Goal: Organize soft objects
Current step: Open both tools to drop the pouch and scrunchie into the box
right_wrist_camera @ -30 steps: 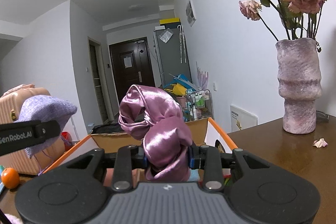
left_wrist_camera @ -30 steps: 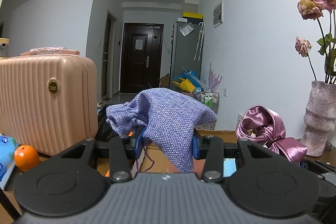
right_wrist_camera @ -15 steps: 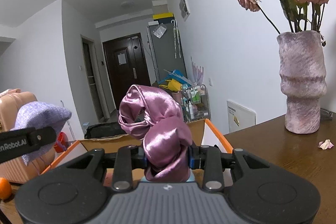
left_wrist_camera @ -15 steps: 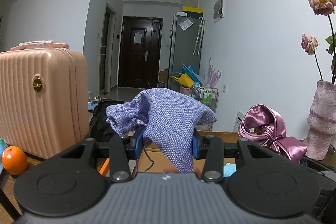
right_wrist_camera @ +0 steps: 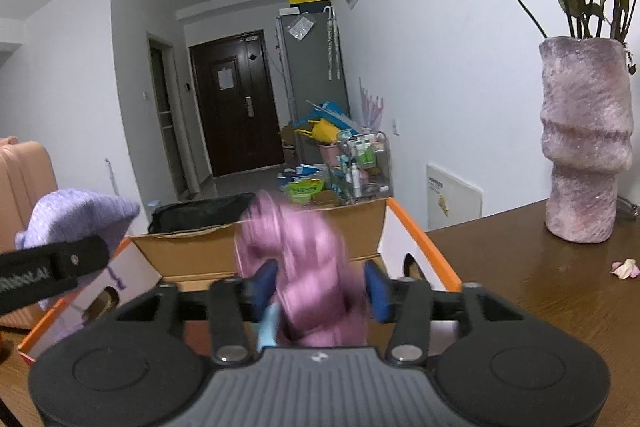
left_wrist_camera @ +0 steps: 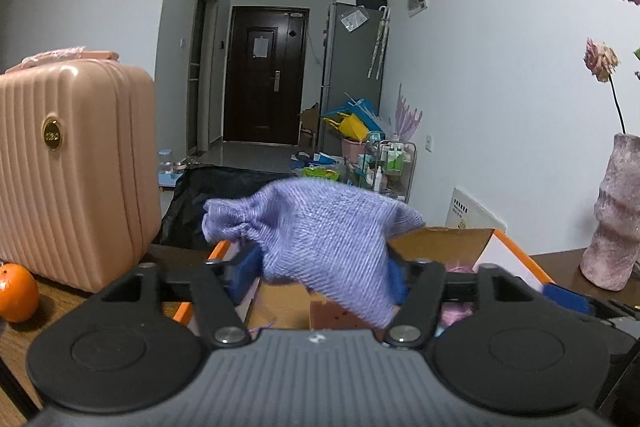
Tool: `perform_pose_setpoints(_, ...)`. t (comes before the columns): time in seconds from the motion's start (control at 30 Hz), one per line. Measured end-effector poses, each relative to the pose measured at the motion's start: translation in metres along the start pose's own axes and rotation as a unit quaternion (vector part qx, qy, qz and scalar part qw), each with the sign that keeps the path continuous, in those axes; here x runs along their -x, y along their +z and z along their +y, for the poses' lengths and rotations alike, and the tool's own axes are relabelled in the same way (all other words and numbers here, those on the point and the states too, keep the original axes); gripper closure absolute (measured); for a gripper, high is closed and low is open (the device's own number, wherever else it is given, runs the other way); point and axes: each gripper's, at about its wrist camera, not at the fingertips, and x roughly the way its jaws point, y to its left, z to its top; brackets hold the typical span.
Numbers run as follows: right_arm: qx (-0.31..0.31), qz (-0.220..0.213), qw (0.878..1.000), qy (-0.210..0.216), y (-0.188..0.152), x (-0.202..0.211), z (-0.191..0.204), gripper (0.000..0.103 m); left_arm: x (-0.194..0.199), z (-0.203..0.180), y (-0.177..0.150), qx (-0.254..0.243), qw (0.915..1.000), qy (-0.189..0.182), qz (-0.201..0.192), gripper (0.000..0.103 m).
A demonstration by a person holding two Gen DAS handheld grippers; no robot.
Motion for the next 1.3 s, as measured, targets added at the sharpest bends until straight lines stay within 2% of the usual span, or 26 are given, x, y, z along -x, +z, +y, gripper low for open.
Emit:
perform_pose_setpoints(0.03,0.002,0.001,1.0,-0.004,0.0,0.0,0.0,0.03,0.0,0.001,0.0,0.004,1.0,0.003,0.0,0.023)
perform_pose_setpoints(0.1,0.004,-0.002,1.0,-0.01,-0.001,0.001,0.0,0.013,0.001,0.004,-0.001,0.014,0.9998,0.011,-0.002,0.004)
perform_pose_setpoints(0.17,0.002,-0.003,1.0,-0.016,-0.001,0.002,-0.001,0.007,0.004,0.004,-0.001,0.011,0.9995,0.028,-0.009,0.0)
perform_pose_setpoints(0.23,-0.001,-0.001,1.0,-0.022,-0.001,0.002,-0.002,0.0,0.005,0.005,0.0,0.009,0.9992,0.036,-0.012,0.0)
perform_pose_setpoints(0.63,-0.002,0.009,1.0,-0.018,-0.004,0.005,-0.004,0.0,0.008,0.008,0.0,0.016,0.9988,0.044,-0.011,0.0)
perform_pose_setpoints(1.3,0.031,-0.003,1.0,-0.001,-0.021,0.048,0.0,0.0,0.055,0.024,-0.013,0.011,0.9989,0.039,-0.023,0.0)
